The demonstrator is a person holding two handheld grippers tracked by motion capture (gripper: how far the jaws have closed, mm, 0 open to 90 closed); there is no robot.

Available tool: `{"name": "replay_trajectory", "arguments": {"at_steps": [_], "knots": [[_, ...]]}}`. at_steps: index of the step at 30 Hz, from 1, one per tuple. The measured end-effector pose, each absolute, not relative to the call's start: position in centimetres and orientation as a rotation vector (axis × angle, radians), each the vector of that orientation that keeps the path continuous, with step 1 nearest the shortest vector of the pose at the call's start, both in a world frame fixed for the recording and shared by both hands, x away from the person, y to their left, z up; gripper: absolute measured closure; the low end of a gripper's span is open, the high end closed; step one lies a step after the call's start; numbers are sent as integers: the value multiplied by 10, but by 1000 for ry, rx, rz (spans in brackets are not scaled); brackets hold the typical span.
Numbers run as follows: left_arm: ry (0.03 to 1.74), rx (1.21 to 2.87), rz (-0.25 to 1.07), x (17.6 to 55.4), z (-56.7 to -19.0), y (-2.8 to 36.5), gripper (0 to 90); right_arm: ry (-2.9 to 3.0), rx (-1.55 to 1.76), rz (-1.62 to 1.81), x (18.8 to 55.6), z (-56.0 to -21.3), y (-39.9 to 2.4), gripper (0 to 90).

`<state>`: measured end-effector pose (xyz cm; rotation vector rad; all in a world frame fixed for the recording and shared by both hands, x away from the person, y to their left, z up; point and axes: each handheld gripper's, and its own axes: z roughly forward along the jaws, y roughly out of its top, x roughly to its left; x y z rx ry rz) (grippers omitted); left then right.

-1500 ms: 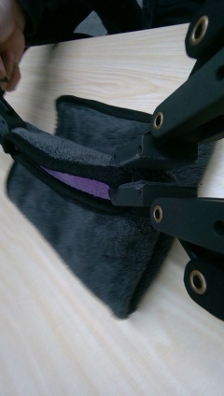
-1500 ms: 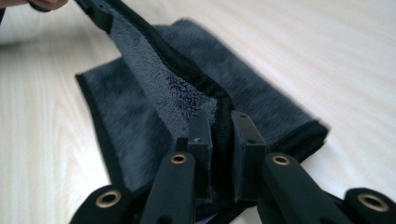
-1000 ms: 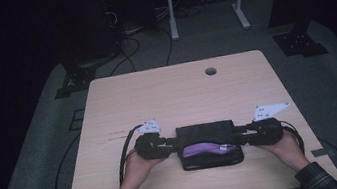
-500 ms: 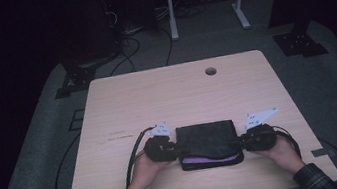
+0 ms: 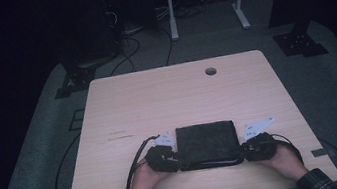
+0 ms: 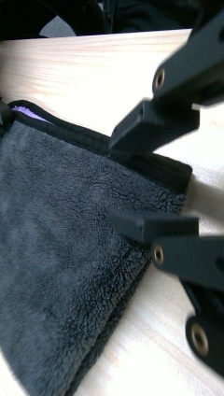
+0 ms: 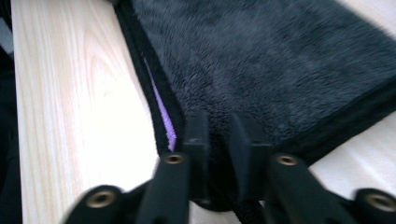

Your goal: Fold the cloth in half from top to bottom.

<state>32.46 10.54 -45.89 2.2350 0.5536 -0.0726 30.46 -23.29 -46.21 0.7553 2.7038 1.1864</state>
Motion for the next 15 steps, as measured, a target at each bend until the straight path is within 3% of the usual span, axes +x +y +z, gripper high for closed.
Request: {"name": "replay_trajectory", "arguments": {"at_steps": [10,15], "knots": [[641,2193,83,322,-449,128,214,2543,884,1211,312,-458,-248,315],[712,2186,159,320,-450,147,75,2442,997,1208,317,-455,-258,189]]}}
